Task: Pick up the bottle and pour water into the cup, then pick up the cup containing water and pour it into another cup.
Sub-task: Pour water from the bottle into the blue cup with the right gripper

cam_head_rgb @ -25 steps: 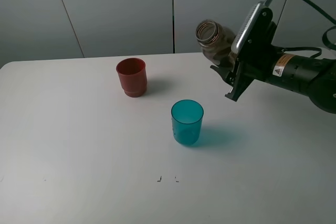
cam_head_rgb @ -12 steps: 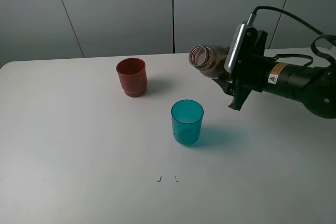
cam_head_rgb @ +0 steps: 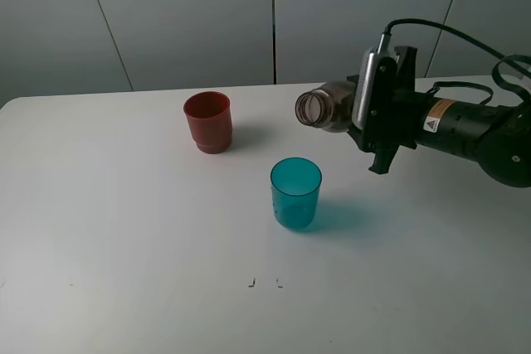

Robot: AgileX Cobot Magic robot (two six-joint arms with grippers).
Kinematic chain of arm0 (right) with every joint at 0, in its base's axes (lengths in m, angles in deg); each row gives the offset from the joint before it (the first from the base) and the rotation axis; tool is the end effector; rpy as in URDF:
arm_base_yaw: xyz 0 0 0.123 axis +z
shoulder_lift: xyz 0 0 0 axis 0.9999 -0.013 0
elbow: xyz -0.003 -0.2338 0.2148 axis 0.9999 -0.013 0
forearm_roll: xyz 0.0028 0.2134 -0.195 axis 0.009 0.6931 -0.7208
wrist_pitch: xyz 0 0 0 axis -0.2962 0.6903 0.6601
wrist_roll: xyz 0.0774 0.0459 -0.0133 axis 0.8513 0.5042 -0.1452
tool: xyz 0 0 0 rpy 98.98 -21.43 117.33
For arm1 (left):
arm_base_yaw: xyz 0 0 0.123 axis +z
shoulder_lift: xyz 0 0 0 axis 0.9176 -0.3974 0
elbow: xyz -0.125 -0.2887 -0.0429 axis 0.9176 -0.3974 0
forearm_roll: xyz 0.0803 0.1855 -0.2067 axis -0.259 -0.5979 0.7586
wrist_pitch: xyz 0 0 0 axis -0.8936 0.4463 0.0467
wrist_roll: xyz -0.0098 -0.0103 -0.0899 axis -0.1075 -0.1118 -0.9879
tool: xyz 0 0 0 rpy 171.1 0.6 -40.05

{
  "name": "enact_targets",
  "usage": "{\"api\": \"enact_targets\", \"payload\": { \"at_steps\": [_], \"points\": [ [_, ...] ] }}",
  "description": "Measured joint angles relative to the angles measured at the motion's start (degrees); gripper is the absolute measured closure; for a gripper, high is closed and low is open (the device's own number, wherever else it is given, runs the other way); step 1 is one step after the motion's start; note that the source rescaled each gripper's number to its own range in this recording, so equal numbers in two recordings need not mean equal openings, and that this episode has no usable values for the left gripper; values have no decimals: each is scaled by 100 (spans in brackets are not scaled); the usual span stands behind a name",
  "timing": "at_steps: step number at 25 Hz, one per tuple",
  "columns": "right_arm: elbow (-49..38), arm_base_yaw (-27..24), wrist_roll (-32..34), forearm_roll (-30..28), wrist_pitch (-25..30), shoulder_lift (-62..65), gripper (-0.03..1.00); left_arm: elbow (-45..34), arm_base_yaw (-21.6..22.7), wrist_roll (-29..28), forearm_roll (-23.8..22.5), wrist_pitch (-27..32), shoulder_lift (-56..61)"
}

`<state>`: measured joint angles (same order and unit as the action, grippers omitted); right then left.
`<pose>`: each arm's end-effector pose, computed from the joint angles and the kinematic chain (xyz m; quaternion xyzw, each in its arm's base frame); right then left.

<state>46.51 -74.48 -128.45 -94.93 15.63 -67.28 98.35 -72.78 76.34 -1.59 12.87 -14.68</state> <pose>0.3019 0.1060 0.1304 -0.6344 0.5289 -0.1723 0.5367 -0.0062 0.0087 0.2973 0.0435 0.8534 0.0217 0.5190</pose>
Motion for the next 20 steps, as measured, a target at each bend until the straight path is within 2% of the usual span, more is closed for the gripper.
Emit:
{"api": "enact_targets", "payload": {
  "at_steps": [13, 20],
  "points": [
    [0, 0, -856, 255, 0, 0, 93, 0, 0, 0, 0, 0, 0],
    [87, 0, -998, 344, 160, 0, 93, 0, 0, 0, 0, 0, 0]
  ]
}}
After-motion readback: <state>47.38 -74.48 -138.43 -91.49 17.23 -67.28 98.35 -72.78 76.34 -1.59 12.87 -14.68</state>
